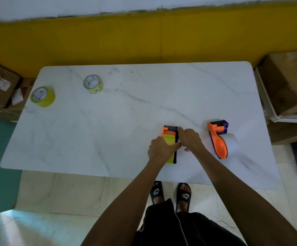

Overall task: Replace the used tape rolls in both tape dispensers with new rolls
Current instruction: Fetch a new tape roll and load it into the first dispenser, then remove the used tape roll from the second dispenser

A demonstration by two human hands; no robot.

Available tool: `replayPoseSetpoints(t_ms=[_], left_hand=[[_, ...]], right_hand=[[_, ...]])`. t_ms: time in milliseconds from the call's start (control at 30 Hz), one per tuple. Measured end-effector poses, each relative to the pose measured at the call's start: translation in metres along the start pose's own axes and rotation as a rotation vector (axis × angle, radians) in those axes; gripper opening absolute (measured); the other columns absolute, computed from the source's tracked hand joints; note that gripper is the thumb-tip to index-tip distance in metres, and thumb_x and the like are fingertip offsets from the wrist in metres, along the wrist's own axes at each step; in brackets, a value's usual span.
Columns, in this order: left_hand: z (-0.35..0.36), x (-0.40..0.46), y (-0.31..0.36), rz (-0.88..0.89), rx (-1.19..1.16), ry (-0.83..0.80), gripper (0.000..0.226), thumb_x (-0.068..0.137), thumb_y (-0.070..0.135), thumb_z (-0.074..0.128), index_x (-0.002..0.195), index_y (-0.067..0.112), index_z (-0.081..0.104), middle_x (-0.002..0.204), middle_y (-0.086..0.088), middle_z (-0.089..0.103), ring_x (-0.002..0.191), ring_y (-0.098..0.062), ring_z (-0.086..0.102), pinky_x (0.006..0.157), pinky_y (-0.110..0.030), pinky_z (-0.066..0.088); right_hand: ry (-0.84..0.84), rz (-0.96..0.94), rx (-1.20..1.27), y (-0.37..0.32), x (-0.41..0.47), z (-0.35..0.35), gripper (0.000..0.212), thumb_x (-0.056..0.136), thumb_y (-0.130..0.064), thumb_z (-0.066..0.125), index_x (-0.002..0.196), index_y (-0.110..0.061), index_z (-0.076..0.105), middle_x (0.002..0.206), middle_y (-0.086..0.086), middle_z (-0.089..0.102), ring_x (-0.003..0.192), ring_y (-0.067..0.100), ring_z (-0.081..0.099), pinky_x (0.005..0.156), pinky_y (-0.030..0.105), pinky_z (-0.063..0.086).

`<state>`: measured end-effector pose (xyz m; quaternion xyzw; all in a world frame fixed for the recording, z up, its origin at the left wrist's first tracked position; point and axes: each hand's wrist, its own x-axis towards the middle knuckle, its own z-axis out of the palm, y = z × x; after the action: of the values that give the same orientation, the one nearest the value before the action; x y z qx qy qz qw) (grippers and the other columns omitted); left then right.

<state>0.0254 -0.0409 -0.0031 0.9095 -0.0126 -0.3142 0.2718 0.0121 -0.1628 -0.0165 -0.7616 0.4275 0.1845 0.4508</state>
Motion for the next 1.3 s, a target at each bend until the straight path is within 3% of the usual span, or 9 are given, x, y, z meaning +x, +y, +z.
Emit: replayPoseSetpoints(t_ms=[133,233,400,533,633,700,933,1133,1300], left_hand=[[-0.013,-0.01,0.005,-0.008,0.049,-0.014,0.092,0.061,0.081,0.063,0.116,0.008,0.052,0.113,-0.007,0.063,0.103,-0.028,0.065,0.08,-0.036,0.052],[-0.033,-0.012,0.018,0.06,-0.006,0.054,0.085,0.068,0.077,0.063,0.117,0.009,0.049,0.117,-0.007,0.06,0.11,-0.028,0.061,0.082,-0.036,0.048],[-0.081,-0.013,0.075,0.284,-0.167,0.092,0.086,0.082,0.067,0.056,0.142,0.008,0.04,0.144,-0.013,0.05,0.13,-0.027,0.05,0.106,-0.043,0.044],[-0.118,-0.016,0.13,0.492,-0.065,0.213,0.075,0.089,0.064,0.048,0.137,0.006,0.047,0.139,-0.014,0.055,0.124,-0.03,0.054,0.102,-0.045,0.046],[-0.136,-0.024,0.164,0.607,-0.011,0.273,0.065,0.093,0.059,0.045,0.122,0.002,0.054,0.123,-0.017,0.062,0.101,-0.026,0.057,0.079,-0.039,0.046],[-0.142,-0.029,0.18,0.639,0.003,0.288,0.059,0.095,0.054,0.044,0.123,0.002,0.053,0.121,-0.015,0.061,0.102,-0.028,0.057,0.074,-0.035,0.039],[-0.122,-0.041,0.198,0.665,0.049,0.262,0.033,0.099,0.043,0.042,0.094,0.011,0.048,0.089,-0.006,0.053,0.082,-0.021,0.049,0.064,-0.032,0.035],[-0.074,-0.036,0.197,0.609,0.026,0.153,0.049,0.099,0.043,0.042,0.131,0.007,0.051,0.136,-0.014,0.056,0.122,-0.03,0.055,0.1,-0.044,0.047],[-0.021,-0.026,0.181,0.498,0.071,-0.005,0.049,0.097,0.04,0.042,0.132,0.007,0.05,0.134,-0.013,0.057,0.12,-0.03,0.056,0.099,-0.04,0.047]], right_hand=[[-0.002,-0.088,0.082,-0.011,-0.016,-0.021,0.048,0.095,-0.039,0.038,0.098,0.001,0.063,0.102,0.018,0.067,0.092,0.036,0.067,0.08,0.047,0.059],[0.041,-0.168,0.128,-0.018,-0.028,-0.048,0.047,0.094,-0.041,0.043,0.099,0.001,0.063,0.105,0.02,0.068,0.093,0.038,0.068,0.08,0.048,0.059],[0.133,-0.322,0.12,-0.048,-0.05,-0.105,0.046,0.096,-0.043,0.042,0.101,-0.003,0.064,0.104,0.018,0.068,0.095,0.036,0.067,0.085,0.047,0.057],[0.246,-0.455,0.077,-0.073,-0.065,-0.143,0.045,0.097,-0.042,0.04,0.103,-0.003,0.063,0.108,0.016,0.066,0.102,0.032,0.062,0.093,0.051,0.051],[0.314,-0.525,0.075,-0.083,-0.077,-0.164,0.045,0.096,-0.043,0.04,0.106,-0.005,0.062,0.11,0.015,0.065,0.104,0.032,0.061,0.094,0.053,0.051],[0.348,-0.559,0.08,-0.083,-0.08,-0.172,0.046,0.096,-0.043,0.041,0.104,-0.003,0.062,0.107,0.017,0.066,0.101,0.033,0.061,0.092,0.054,0.051],[0.335,-0.5,0.09,-0.065,-0.072,-0.181,0.048,0.095,-0.044,0.041,0.118,-0.007,0.06,0.113,0.012,0.063,0.107,0.029,0.059,0.096,0.052,0.051],[0.307,-0.406,0.059,-0.028,-0.058,-0.188,0.049,0.097,-0.045,0.04,0.127,-0.009,0.055,0.13,0.012,0.059,0.115,0.027,0.057,0.1,0.048,0.049],[0.292,-0.214,0.162,0.028,-0.043,-0.185,0.045,0.097,-0.039,0.043,0.125,-0.006,0.056,0.129,0.013,0.058,0.117,0.03,0.055,0.104,0.046,0.046]])
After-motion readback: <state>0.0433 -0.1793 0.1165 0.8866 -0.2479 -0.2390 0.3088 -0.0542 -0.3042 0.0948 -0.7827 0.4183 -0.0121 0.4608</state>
